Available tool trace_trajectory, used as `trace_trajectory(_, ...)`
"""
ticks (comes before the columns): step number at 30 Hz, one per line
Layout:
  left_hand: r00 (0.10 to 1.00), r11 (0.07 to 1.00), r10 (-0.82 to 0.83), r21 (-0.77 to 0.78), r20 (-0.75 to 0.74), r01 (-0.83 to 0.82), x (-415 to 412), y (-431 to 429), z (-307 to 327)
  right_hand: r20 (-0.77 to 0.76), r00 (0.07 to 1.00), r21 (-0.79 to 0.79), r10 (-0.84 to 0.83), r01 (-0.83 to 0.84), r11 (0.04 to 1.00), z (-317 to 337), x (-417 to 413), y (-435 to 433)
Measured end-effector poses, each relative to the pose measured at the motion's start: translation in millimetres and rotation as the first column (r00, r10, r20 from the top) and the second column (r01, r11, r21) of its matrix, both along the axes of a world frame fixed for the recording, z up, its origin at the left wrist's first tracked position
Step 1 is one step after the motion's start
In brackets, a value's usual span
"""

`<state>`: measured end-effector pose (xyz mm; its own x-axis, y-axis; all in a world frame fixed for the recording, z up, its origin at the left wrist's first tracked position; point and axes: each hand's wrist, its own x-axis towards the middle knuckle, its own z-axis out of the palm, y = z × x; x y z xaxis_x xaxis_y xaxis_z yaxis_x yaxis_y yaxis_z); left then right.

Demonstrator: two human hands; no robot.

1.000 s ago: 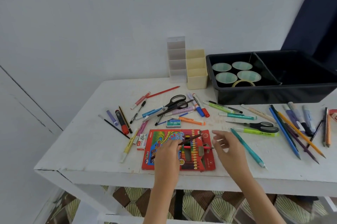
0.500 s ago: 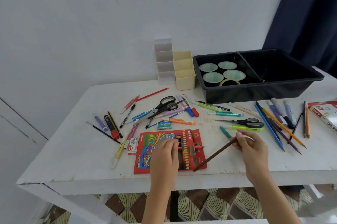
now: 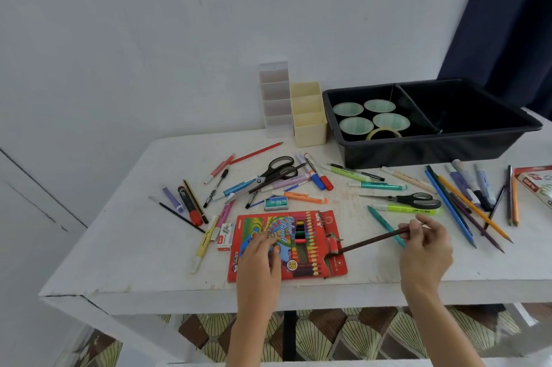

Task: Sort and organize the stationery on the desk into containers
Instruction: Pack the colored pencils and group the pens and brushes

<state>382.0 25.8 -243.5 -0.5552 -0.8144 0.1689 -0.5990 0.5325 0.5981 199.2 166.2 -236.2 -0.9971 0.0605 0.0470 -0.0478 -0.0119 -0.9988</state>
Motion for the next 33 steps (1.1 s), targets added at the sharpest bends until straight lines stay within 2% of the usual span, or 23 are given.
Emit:
trace_trajectory(2, 1.0, 1.0, -0.003, -0.003, -0.005, 0.003, 0.3, -0.9, -0.9, 0.033, 0.997, -0.033, 0.067, -0.066, 0.997, -1.8, 9.0, -5.5)
trace_trajectory(4, 1.0, 1.0, -0.007, -0.012, -0.008, 0.007, 0.3, -0.3, -1.0, 0.043, 0.974, -0.046, 0.221, -0.219, 0.975, -3.6, 21.0, -11.4)
trace_trajectory(5, 1.0, 1.0, -0.012, -0.016, -0.01, 0.012, 0.5, -0.3, -1.2, 0.033, 0.953, -0.006, 0.3, -0.3, 0.954, -5.5, 26.1, -14.9)
trace_trajectory(7, 1.0, 1.0, -0.022, -0.016, -0.014, 0.021, 0.5, -0.7, -2.1, -0.02, 0.912, 0.192, 0.409, -0.398, 0.897, -9.7, 33.0, -20.5)
trace_trajectory(11, 0.999, 0.999, -0.033, 0.002, -0.016, 0.033, 2.7, -2.1, -4.0, -0.184, 0.816, 0.484, 0.548, -0.41, 0.773, -26.2, 37.4, -23.8)
trace_trajectory(13, 0.999, 0.999, -0.039, 0.007, -0.017, 0.039, 4.1, -2.4, -4.4, -0.298, 0.753, 0.592, 0.586, -0.336, 0.733, -34.1, 36.4, -25.6)
trace_trajectory(15, 0.999, 0.999, -0.046, 0.01, -0.017, 0.047, 5.4, -2.9, -5.0, -0.379, 0.707, 0.663, 0.598, -0.244, 0.708, -35.1, 33.9, -29.8)
trace_trajectory(17, 0.999, 0.999, -0.05, 0.009, -0.02, 0.05, 5.9, -3.2, -5.8, -0.395, 0.666, 0.703, 0.632, -0.223, 0.675, -33.5, 32.0, -36.0)
trace_trajectory(24, 0.998, 1.0, -0.02, 0.006, -0.051, 0.021, 3.4, 0.1, -6.7, -0.309, 0.7, 0.655, 0.644, -0.335, 0.678, -34.4, 32.7, -49.9)
trace_trajectory(26, 0.998, 1.0, -0.011, 0.001, -0.06, 0.011, 2.4, 0.9, -6.8, -0.233, 0.686, 0.663, 0.689, -0.407, 0.629, -25.2, 28.1, -49.1)
trace_trajectory(29, 0.998, 1.0, 0.008, -0.008, -0.064, -0.008, 0.7, 1.3, -7.7, -0.05, 0.625, 0.661, 0.779, -0.564, 0.495, -8.7, 17.2, -41.6)
trace_trajectory(30, 0.998, 1.0, 0.015, -0.004, -0.068, -0.016, 0.0, 0.8, -7.3, -0.025, 0.631, 0.63, 0.775, -0.592, 0.503, -5.0, 14.9, -38.9)
trace_trajectory(33, 0.994, 0.999, 0.044, 0.008, -0.099, -0.044, -1.7, -1.4, -4.2, -0.071, 0.729, 0.533, 0.68, -0.549, 0.644, 1.3, 14.7, -38.8)
